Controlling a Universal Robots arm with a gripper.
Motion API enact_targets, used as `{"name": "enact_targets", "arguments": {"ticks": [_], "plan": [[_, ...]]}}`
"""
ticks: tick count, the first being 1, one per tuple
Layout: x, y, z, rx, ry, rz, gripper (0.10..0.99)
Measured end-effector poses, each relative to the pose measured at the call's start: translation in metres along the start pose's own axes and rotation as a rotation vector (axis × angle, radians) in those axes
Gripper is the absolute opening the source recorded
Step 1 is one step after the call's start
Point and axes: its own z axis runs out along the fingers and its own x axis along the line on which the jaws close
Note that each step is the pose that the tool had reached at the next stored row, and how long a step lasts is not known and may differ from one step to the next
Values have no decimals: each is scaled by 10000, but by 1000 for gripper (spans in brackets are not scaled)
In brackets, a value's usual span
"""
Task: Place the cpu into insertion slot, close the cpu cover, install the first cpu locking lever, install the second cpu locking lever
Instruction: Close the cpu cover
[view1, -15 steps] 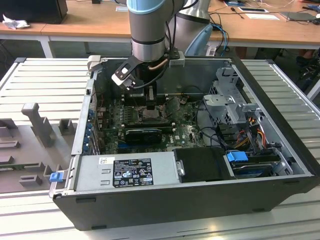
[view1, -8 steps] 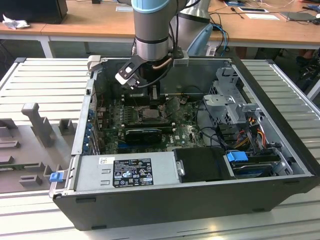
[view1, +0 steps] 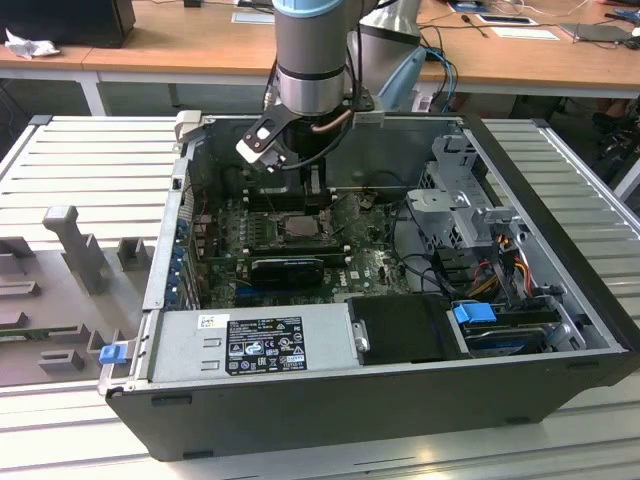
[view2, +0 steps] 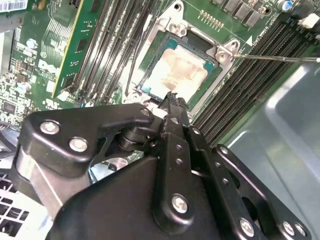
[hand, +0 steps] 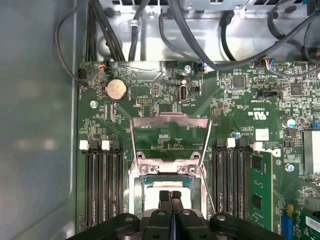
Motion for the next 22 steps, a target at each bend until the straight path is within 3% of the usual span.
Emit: {"name": "enact_targets", "arguments": {"ticks": [3,7,11,17,22], "plan": [[0,48,1,1,-1,-1,106],[1,53,-69,0,-1,0,106],[2,81,-75,0,0,-1,106],[4,92,-197,0,0,0,106],[4,122,-214,0,0,0,106]]}}
